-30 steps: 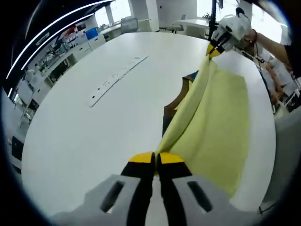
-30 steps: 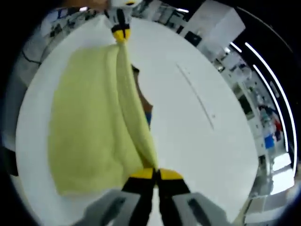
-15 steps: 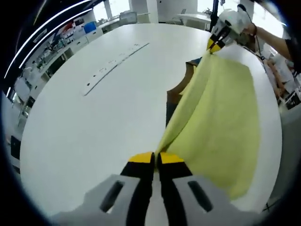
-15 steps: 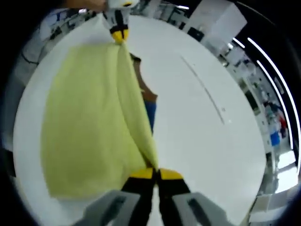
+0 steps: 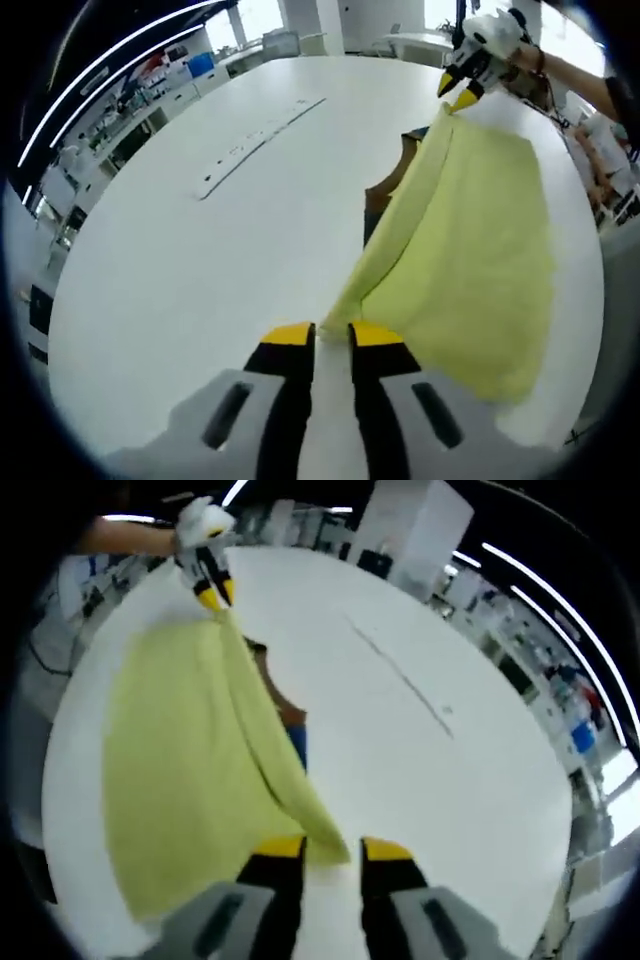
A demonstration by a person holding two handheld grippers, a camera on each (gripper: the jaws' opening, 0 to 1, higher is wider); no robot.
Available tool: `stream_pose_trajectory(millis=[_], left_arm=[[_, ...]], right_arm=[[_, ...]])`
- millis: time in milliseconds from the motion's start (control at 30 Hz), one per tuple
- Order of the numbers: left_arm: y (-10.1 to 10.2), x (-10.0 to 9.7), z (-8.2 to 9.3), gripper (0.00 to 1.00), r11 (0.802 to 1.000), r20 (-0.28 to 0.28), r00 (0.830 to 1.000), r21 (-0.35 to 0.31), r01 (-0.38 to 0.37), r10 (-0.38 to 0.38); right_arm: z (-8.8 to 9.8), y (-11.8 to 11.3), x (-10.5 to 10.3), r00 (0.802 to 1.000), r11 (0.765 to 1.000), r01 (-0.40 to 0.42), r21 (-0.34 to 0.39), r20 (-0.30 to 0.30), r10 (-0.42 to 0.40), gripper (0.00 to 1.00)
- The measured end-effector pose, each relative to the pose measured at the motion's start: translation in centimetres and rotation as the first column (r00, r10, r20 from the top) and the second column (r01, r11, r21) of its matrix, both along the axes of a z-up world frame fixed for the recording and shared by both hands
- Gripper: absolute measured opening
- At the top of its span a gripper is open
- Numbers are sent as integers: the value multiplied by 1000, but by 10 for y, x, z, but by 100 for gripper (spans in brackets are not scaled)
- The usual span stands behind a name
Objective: Fold the garment on the visible template until the final outline fits inside the template.
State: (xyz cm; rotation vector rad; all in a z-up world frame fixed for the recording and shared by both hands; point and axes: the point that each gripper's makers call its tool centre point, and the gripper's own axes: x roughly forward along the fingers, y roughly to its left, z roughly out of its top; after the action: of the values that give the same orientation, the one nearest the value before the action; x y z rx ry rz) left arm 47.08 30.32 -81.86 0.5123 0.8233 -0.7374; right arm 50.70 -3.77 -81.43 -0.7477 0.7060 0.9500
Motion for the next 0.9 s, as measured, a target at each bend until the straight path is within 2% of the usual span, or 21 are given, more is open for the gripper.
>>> stream_pose_trajectory(millis=[100,200,300,433,567,800,900], left_arm=[[-3,-7,3,9,1000,13,1000,-9,19,-19],[-5,-10,2,8,999,25,999,-15,46,-45],[-12,-14,0,6,997,25,998,-35,61,-60],[-9,-7,-10,10,998,29,997,9,67,-67],[-4,-2,-22,10,997,7,998,27,66,-66],[-4,-2,-22,7,996,7,997,41,82,-82],[-4,-1,-23,6,995,13,996,54,87,-88]], right_arm=[[-1,6,-3,1000,1000,-21,12,8,21,13],[-8,12,-8,999,999,-31,16,-12,31,8],[-17,13,-8,999,1000,-26,7,-24,26,9],[-22,14,-6,999,1000,-11,13,-43,12,10],[-27,10,-2,998,1000,-19,-15,-57,18,11],[-28,8,8,998,1000,-16,-26,-53,15,8],[-31,10,9,997,1000,-9,-14,-70,8,3]])
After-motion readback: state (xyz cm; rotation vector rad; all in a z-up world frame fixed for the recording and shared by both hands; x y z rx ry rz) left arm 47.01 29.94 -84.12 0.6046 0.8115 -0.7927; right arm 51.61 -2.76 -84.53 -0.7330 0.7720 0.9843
